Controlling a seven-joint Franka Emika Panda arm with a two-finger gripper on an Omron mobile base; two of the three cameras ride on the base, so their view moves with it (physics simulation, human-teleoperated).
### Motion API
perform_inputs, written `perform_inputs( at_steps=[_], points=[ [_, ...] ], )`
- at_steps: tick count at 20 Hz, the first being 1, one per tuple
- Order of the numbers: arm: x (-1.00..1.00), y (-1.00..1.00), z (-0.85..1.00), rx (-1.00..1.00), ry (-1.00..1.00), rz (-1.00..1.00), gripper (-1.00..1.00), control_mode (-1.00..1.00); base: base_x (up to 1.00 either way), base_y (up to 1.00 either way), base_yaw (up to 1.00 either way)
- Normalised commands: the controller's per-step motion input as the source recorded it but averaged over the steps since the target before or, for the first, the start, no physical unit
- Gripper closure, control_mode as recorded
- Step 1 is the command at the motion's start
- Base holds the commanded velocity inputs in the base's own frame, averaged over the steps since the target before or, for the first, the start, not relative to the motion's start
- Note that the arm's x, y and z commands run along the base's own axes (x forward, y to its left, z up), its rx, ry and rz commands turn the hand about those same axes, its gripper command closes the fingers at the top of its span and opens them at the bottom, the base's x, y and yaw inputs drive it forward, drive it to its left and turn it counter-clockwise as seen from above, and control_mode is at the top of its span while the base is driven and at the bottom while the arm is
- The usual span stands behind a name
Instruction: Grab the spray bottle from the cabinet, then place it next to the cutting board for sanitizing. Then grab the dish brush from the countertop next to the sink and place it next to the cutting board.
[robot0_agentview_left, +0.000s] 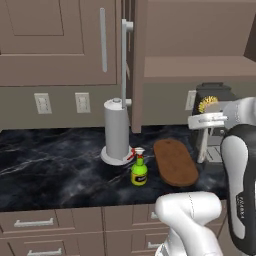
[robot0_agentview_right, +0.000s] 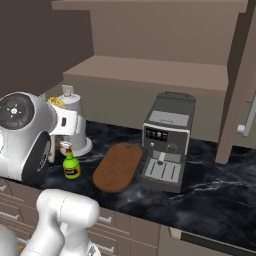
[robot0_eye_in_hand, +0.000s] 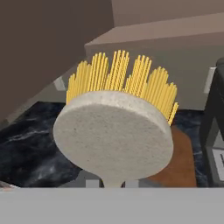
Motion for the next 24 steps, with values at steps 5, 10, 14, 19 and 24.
perform_inputs(
  at_steps=[5,10,14,19,24],
  points=[
    [0.37,0.05,-0.45,0.0,0.29,0.0,1.0,-1.0,0.0,0.0,0.0],
    [0.32,0.0,-0.53,0.0,0.26,0.01,1.0,-1.0,0.0,0.0,0.0],
    [0.48,0.0,-0.54,0.0,0.26,0.0,1.0,-1.0,0.0,0.0,0.0],
    [0.35,0.0,-0.45,0.0,0.19,0.0,1.0,-1.0,0.0,0.0,0.0],
    [0.47,0.0,-0.44,0.0,0.17,0.0,1.0,-1.0,0.0,0.0,0.0]
  ],
)
